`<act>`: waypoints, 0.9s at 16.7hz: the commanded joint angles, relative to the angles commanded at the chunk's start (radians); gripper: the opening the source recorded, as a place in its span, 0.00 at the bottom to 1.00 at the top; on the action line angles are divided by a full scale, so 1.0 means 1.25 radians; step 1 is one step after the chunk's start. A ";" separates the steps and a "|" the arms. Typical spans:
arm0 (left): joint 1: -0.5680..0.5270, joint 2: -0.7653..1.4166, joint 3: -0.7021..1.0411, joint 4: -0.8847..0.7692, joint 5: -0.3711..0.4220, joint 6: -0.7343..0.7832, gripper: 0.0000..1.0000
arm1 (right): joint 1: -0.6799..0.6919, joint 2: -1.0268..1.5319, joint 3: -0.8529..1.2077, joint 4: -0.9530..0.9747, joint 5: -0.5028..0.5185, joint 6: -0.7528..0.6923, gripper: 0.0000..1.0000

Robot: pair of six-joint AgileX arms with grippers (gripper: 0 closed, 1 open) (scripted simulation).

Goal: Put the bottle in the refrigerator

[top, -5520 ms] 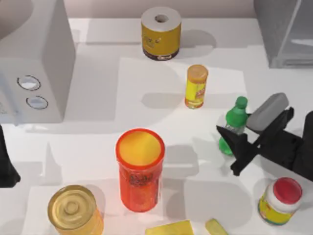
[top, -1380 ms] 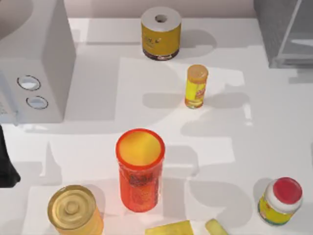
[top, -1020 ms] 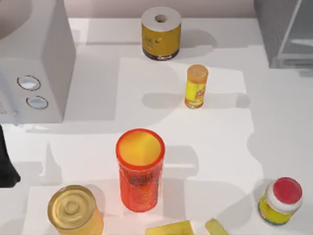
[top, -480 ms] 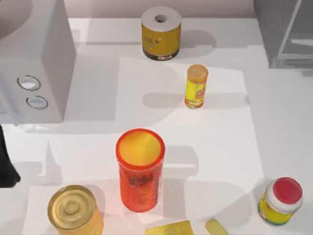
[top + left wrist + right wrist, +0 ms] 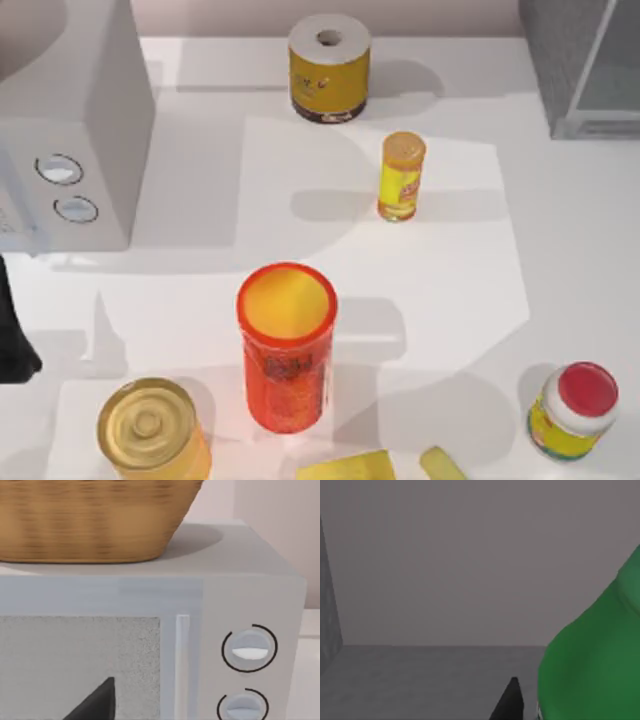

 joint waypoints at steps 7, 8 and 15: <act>0.000 0.000 0.000 0.000 0.000 0.000 1.00 | 0.017 0.082 0.167 -0.087 0.020 -0.001 0.01; 0.000 0.000 0.000 0.000 0.000 0.000 1.00 | 0.017 0.082 0.167 -0.087 0.020 -0.001 0.01; 0.000 0.000 0.000 0.000 0.000 0.000 1.00 | 0.017 0.082 0.167 -0.087 0.020 -0.001 0.38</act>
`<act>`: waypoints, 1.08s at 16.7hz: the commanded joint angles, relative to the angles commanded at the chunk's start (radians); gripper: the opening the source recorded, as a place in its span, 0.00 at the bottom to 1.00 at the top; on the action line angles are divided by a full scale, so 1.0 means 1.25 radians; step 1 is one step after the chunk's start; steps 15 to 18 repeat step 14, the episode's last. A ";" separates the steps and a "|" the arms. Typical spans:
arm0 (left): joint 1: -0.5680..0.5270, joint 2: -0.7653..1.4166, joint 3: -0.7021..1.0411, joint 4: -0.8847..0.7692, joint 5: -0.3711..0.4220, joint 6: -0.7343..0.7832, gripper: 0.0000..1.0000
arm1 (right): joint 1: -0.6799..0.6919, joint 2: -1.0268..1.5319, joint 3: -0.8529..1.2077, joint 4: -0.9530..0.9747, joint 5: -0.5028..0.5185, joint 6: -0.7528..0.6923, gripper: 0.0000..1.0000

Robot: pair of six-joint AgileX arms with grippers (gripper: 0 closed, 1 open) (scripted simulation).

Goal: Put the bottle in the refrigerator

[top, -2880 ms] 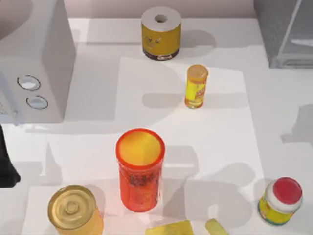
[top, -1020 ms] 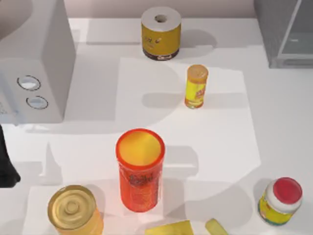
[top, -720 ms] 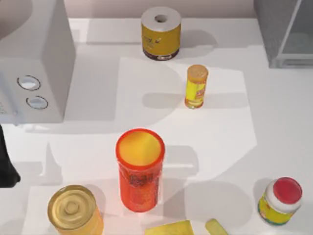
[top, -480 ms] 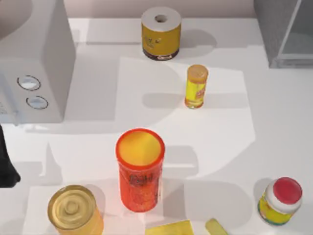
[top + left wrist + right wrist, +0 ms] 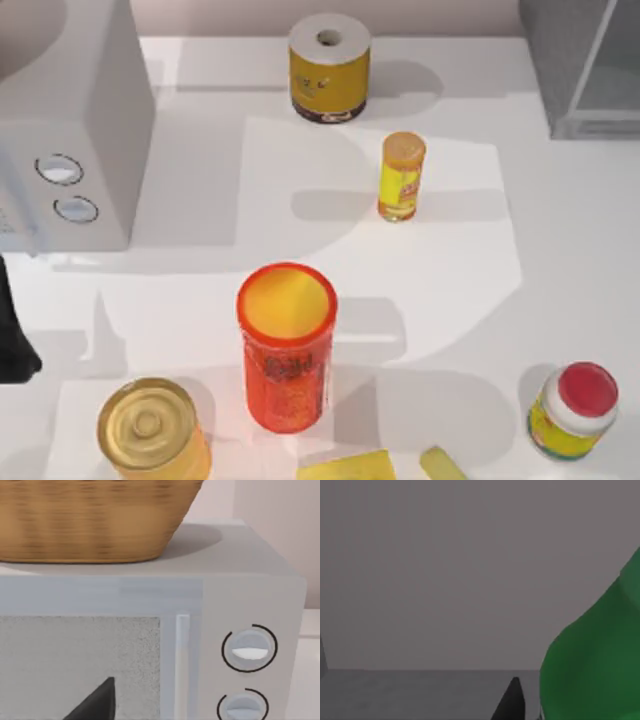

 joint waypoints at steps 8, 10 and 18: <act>0.000 0.000 0.000 0.000 0.000 0.000 1.00 | 0.000 0.000 0.000 0.000 0.000 0.000 0.98; 0.000 0.000 0.000 0.000 0.000 0.000 1.00 | 0.000 0.000 0.000 0.000 0.000 0.000 1.00; 0.000 0.000 0.000 0.000 0.000 0.000 1.00 | 0.000 0.000 0.000 0.000 0.000 0.000 1.00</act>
